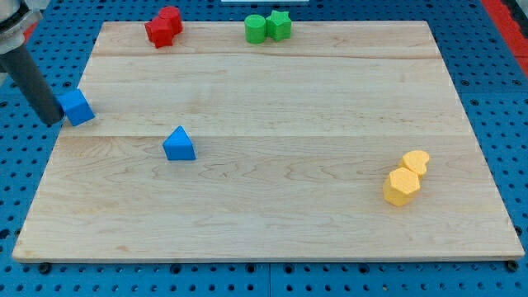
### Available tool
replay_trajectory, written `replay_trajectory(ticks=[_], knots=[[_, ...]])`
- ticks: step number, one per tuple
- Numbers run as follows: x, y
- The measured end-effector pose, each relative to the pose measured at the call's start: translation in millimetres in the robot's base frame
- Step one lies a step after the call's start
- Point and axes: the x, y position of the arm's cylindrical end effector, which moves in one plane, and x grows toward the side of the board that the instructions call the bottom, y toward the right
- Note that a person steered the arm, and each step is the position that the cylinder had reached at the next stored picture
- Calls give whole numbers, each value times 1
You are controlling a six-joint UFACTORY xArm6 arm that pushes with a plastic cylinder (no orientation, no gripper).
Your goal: Place blue cube to the center left of the board
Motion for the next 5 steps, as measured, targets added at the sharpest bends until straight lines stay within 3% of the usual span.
replay_trajectory(ticks=[2, 3, 4, 5], knots=[[3, 37], [25, 67], [24, 93], [-3, 131]])
